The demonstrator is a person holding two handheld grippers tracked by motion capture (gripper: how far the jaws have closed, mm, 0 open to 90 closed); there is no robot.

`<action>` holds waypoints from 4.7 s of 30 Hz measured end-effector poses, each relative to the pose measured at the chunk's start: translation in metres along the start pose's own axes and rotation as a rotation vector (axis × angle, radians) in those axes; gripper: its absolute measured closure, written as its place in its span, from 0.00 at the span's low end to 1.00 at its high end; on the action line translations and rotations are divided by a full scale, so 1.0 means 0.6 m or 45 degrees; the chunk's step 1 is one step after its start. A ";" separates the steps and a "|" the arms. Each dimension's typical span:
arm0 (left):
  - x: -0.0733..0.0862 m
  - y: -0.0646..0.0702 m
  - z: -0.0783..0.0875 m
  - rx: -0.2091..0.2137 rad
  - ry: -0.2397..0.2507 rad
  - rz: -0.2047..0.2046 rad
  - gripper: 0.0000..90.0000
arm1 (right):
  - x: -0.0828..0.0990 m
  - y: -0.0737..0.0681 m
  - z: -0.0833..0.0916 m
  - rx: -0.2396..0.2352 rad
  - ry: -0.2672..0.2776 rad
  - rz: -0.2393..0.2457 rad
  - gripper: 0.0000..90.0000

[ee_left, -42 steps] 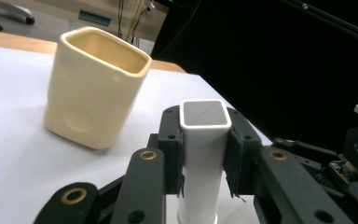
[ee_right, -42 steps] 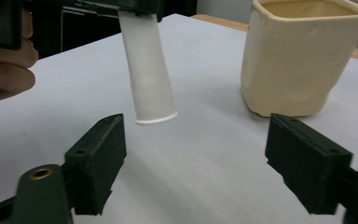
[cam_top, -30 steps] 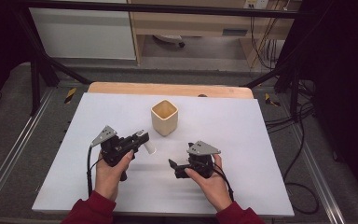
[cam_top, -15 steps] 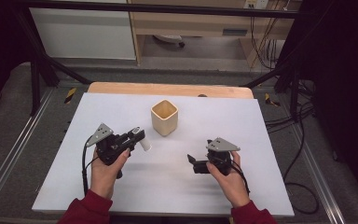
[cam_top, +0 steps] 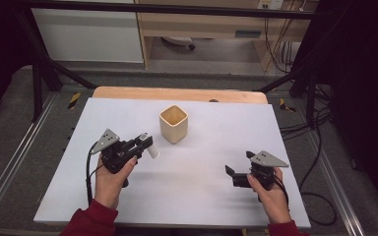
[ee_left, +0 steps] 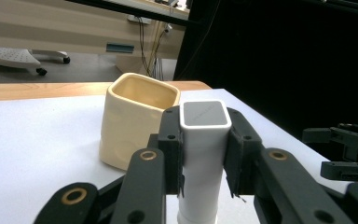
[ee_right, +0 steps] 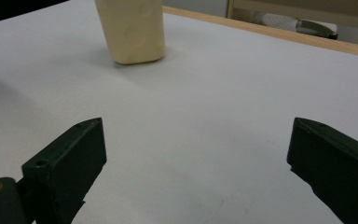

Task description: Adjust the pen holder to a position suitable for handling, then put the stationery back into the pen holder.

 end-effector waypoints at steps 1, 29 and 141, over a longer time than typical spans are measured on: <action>-0.001 0.000 0.001 -0.001 -0.002 -0.003 0.79 | 0.003 0.004 0.004 0.005 0.006 -0.010 0.06; -0.070 0.006 -0.047 0.003 -0.033 -0.054 0.79 | 0.034 0.011 0.020 0.014 -0.036 -0.091 0.04; -0.080 -0.058 -0.230 -0.149 -0.135 -0.272 0.79 | 0.039 0.004 0.015 -0.008 -0.052 -0.128 0.03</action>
Point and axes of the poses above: each handheld gripper's, and its own axes: z roughly backward along the jaws, x roughly out of its underside, y roughly to its right, the point moved 6 cm from there along -z, roughly forward along the jaws, and after that the axes turned 2 degrees about y, right-handed, at the moved point
